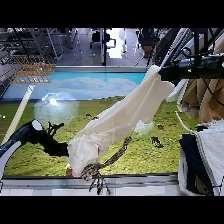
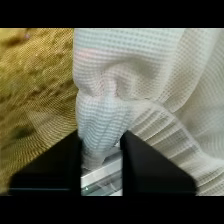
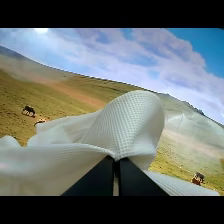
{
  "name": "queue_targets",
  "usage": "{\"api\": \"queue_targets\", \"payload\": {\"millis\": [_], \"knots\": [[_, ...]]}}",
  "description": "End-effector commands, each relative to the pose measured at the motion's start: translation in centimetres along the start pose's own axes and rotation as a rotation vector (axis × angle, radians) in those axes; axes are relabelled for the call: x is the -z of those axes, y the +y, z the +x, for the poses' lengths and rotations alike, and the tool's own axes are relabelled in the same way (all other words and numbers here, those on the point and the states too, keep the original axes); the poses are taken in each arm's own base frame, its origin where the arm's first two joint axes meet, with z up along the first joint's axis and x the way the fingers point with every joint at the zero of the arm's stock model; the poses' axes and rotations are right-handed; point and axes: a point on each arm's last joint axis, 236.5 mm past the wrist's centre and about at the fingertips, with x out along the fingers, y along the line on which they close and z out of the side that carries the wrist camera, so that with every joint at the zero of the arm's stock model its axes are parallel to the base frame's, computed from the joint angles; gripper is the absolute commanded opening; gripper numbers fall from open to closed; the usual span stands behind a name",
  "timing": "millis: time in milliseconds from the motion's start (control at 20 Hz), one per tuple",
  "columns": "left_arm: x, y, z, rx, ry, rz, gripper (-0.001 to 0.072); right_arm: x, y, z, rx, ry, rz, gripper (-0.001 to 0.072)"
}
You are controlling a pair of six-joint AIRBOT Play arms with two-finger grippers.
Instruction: Fold the clothes and pants, and hang the long-sleeved shirts on hangers.
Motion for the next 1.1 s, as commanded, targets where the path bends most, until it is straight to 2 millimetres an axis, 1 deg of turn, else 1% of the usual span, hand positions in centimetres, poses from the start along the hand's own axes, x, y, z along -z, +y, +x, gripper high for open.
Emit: {"api": "queue_targets", "payload": {"millis": [0, 50, 100, 150, 200, 250, 300, 350, 400, 450, 500, 550, 600, 650, 750, 800, 850, 900, 950, 1000, 1050], "knots": [[-1.9, -1.3, 0.9, 0.027, -0.062, 0.084, 0.0017, 0.1, -0.2, -0.1, 0.006, 0.002, -0.001, 0.0023], [-2.5, -1.7, 0.3, 0.041, -0.084, 0.110, 0.0016, 0.4, -0.4, -0.1, 0.018, 0.016, -0.004, 0.0023], [-3.1, -1.6, -1.0, 0.034, -0.108, 0.116, 0.0015, 1.2, -1.1, -0.2, 0.047, 0.052, -0.011, 0.0023], [-3.8, -1.3, -3.4, 0.033, -0.142, 0.119, 0.0014, 2.5, -2.0, -0.4, 0.083, 0.105, -0.019, 0.0023], [-4.5, -0.9, -6.4, 0.035, -0.185, 0.116, 0.0014, 4.0, -3.0, -0.8, 0.125, 0.173, -0.025, 0.0023], [-5.1, -0.3, -10.4, 0.032, -0.238, 0.110, 0.0014, 5.5, -3.7, -1.2, 0.157, 0.236, -0.027, 0.0023], [-5.4, 0.5, -14.2, 0.023, -0.295, 0.102, 0.0014, 6.6, -3.8, -1.6, 0.163, 0.285, -0.024, 0.0023], [-5.6, 1.6, -18.3, 0.001, -0.365, 0.091, 0.0013, 7.0, -3.6, -1.6, 0.154, 0.301, -0.021, 0.0023], [-5.6, 2.7, -21.9, -0.028, -0.430, 0.080, 0.0013, 6.8, -2.8, -1.4, 0.124, 0.295, -0.021, 0.0023], [-5.5, 3.9, -25.2, -0.063, -0.501, 0.063, 0.0013, 6.6, -1.5, -1.0, 0.080, 0.286, -0.023, 0.0023], [-5.4, 5.0, -27.6, -0.094, -0.559, 0.046, 0.0012, 6.3, 0.3, -0.4, 0.025, 0.279, -0.019, 0.0023], [-5.1, 6.0, -29.3, -0.115, -0.599, 0.026, 0.0012, 6.5, 1.5, 0.7, -0.004, 0.285, 0.000, 0.0023], [-5.0, 6.9, -29.7, -0.121, -0.613, 0.006, 0.0012, 6.9, 2.4, 2.1, -0.014, 0.302, 0.025, 0.0023], [-5.1, 7.5, -29.4, -0.114, -0.605, -0.007, 0.0014, 7.7, 3.4, 3.8, -0.030, 0.329, 0.043, 0.0023], [-6.6, 8.7, -27.9, -0.090, -0.589, -0.023, 0.0018, 10.6, 5.0, 8.6, -0.057, 0.407, 0.082, 0.0024], [-7.8, 9.3, -26.8, -0.075, -0.581, -0.029, 0.0079, 12.4, 5.5, 11.3, -0.060, 0.444, 0.105, 0.0024], [-8.8, 9.9, -25.6, -0.062, -0.564, -0.035, 0.0216, 14.1, 5.8, 13.7, -0.064, 0.469, 0.113, 0.0025], [-9.5, 10.9, -24.2, -0.046, -0.538, -0.051, 0.0399, 16.1, 6.0, 15.9, -0.064, 0.505, 0.130, 0.0061], [-9.7, 11.7, -22.8, -0.027, -0.506, -0.077, 0.0466, 18.1, 6.0, 17.3, -0.062, 0.550, 0.159, 0.0218], [-9.6, 12.8, -21.5, -0.008, -0.467, -0.134, 0.0467, 20.0, 5.8, 18.2, -0.055, 0.600, 0.172, 0.0426], [-9.4, 13.6, -20.4, 0.017, -0.437, -0.173, 0.0467, 21.3, 5.3, 18.7, -0.048, 0.631, 0.183, 0.0468]]}}
